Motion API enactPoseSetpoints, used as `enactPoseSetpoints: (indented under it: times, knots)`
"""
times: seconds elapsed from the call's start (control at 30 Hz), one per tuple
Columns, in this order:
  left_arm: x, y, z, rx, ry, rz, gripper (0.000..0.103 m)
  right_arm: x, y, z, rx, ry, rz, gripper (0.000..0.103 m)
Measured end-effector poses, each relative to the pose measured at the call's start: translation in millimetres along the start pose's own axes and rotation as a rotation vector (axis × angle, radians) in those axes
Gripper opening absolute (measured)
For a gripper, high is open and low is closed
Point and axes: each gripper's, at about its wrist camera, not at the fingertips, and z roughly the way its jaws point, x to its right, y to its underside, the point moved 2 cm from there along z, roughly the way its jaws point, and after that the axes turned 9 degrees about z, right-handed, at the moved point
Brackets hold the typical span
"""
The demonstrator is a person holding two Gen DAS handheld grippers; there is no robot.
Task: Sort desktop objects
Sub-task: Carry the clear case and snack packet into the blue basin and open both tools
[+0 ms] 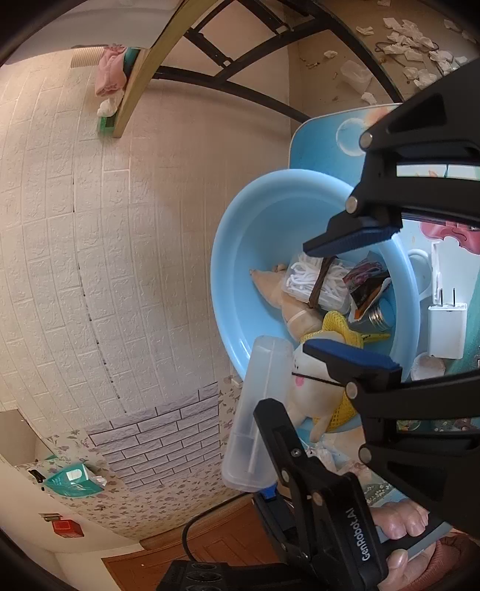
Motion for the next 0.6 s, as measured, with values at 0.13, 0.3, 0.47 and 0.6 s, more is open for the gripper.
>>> enactPoseSetpoints:
  times: [0.13,0.3,0.47,0.6]
  knots:
    - [6,-10,-2,0.024,0.025,0.002,0.065,4,-2,-14,0.043,-0.017,0.027,0.046]
    - [10,-10,-17,0.047,0.019,0.011,0.074,6,-2,-23,0.053,0.0,0.034,0.053]
    - [-5,3,-33,0.027,-0.025,-0.02,0.079,6,5,-30,0.041,0.01,0.049,0.053]
    - [-26,23,-47,0.003,-0.075,-0.069,0.088,7,15,-31,0.013,0.042,0.063,0.061]
